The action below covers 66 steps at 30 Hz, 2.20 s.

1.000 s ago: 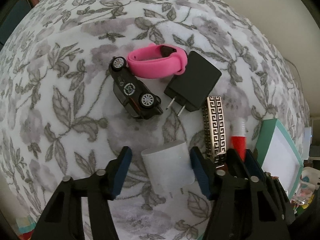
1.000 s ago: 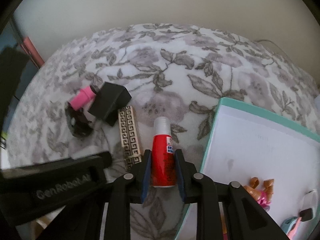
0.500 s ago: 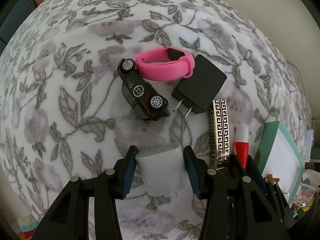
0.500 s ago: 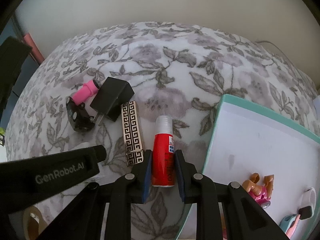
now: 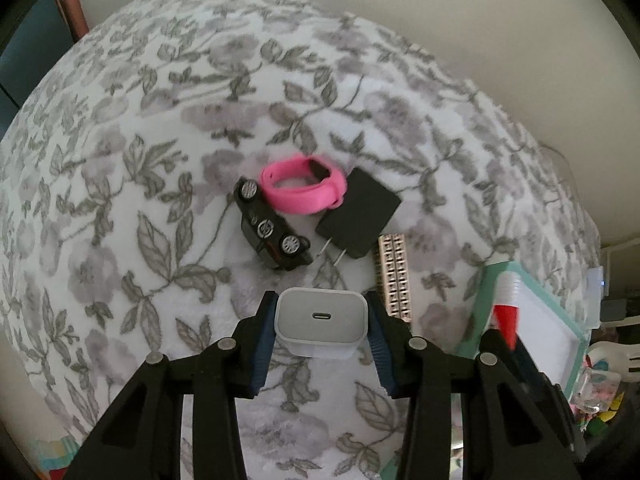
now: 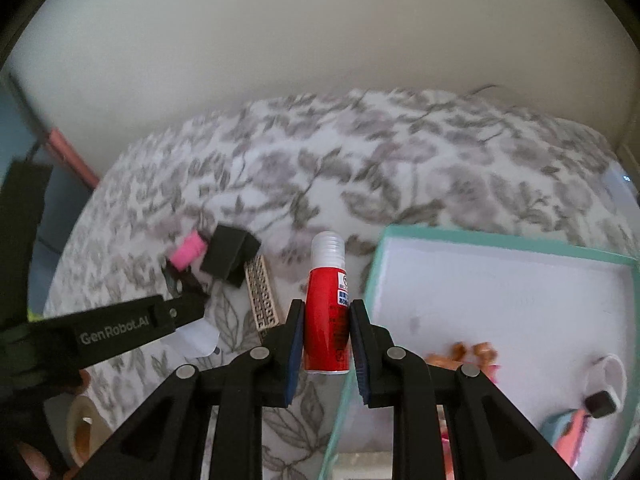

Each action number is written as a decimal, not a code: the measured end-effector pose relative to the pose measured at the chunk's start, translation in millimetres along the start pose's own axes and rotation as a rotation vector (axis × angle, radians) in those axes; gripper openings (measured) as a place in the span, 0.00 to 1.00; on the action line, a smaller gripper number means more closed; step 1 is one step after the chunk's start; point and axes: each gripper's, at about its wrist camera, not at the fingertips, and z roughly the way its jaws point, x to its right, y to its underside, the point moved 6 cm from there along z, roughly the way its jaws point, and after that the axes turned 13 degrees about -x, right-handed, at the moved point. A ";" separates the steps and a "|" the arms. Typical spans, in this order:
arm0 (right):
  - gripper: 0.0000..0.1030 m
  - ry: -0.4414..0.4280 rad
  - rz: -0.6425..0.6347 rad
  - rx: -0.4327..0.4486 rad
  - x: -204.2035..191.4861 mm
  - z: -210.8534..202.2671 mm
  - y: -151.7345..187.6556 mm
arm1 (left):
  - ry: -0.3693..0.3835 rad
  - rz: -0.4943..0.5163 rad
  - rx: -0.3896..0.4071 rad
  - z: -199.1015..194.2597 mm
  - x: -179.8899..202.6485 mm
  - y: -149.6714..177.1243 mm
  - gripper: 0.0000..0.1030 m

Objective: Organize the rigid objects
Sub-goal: 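Carry the white charger and red glue bottle over the tray, then open both tools to drop the white charger and glue bottle in the tray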

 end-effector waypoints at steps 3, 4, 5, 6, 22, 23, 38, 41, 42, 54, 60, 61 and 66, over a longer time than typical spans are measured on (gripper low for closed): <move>0.23 -0.004 0.045 0.048 13.3 -24.7 -4.3 | 0.013 0.021 0.046 -19.2 8.1 0.5 0.43; 0.23 -0.003 0.058 0.065 17.8 -33.1 -4.6 | 0.016 0.032 0.064 -26.5 12.4 1.7 0.43; 0.23 0.006 0.071 0.084 23.6 -42.8 -4.9 | 0.020 0.047 0.084 -33.7 17.9 3.9 0.43; 0.23 0.015 0.081 0.097 28.5 -49.9 -5.3 | 0.022 0.059 0.098 -38.2 24.0 6.7 0.43; 0.23 0.217 0.326 0.178 154.9 -124.9 19.3 | 0.084 0.419 0.152 -53.6 158.6 71.5 0.43; 0.23 0.226 0.329 0.167 159.2 -121.6 21.4 | 0.068 0.441 0.157 -52.8 166.3 78.7 0.43; 0.23 0.203 0.398 -0.032 193.8 -50.1 48.4 | 0.005 0.543 0.058 6.9 202.4 107.2 0.43; 0.23 0.197 0.409 -0.048 196.3 -45.1 51.2 | 0.002 0.549 0.045 14.7 203.4 108.6 0.43; 0.23 0.195 0.412 -0.053 196.9 -43.7 52.2 | -0.001 0.552 0.051 15.5 203.6 108.9 0.43; 0.24 0.200 0.416 -0.086 199.8 -35.6 55.5 | -0.007 0.571 0.070 17.0 205.6 108.9 0.43; 0.24 0.205 0.413 -0.086 197.6 -36.5 54.3 | -0.003 0.554 0.069 16.2 202.8 105.8 0.44; 0.24 0.207 0.412 -0.085 197.3 -37.0 54.0 | -0.002 0.551 0.069 15.7 202.2 105.1 0.45; 0.26 0.218 0.415 -0.086 197.0 -38.8 54.0 | 0.018 0.536 0.063 12.2 199.4 102.6 0.55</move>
